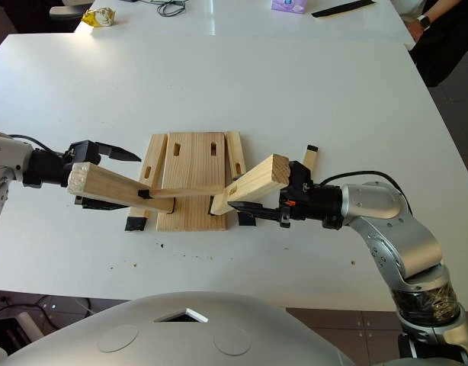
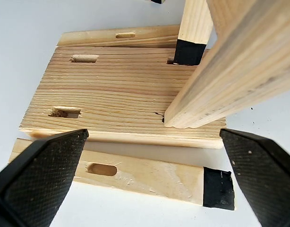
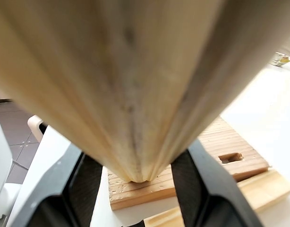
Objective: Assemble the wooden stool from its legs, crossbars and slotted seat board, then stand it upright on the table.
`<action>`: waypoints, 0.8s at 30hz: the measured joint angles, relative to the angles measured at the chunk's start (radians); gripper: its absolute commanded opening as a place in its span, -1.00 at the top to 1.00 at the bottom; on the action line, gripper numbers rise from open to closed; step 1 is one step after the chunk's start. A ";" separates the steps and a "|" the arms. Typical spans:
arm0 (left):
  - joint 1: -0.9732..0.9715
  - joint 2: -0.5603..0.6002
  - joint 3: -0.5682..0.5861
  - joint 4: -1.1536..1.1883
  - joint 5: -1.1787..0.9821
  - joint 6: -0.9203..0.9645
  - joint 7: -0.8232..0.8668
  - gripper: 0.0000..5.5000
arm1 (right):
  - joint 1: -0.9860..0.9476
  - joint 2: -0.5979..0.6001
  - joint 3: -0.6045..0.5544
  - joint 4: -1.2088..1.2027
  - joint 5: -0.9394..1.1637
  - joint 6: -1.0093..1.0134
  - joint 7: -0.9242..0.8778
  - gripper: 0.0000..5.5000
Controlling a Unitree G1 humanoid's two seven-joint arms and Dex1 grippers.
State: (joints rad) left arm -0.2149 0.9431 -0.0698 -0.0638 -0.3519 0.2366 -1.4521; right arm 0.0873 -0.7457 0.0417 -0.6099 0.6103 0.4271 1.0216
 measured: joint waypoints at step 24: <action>0.018 -0.014 -0.012 -0.048 0.000 0.011 0.011 -0.88 | -0.072 -0.035 -0.004 0.075 0.018 -0.001 0.034 0.26</action>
State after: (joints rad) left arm -0.1971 0.9294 -0.0817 -0.1120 -0.3518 0.2479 -1.4412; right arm 0.0157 -0.7804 0.0380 -0.5345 0.6287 0.4260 1.0552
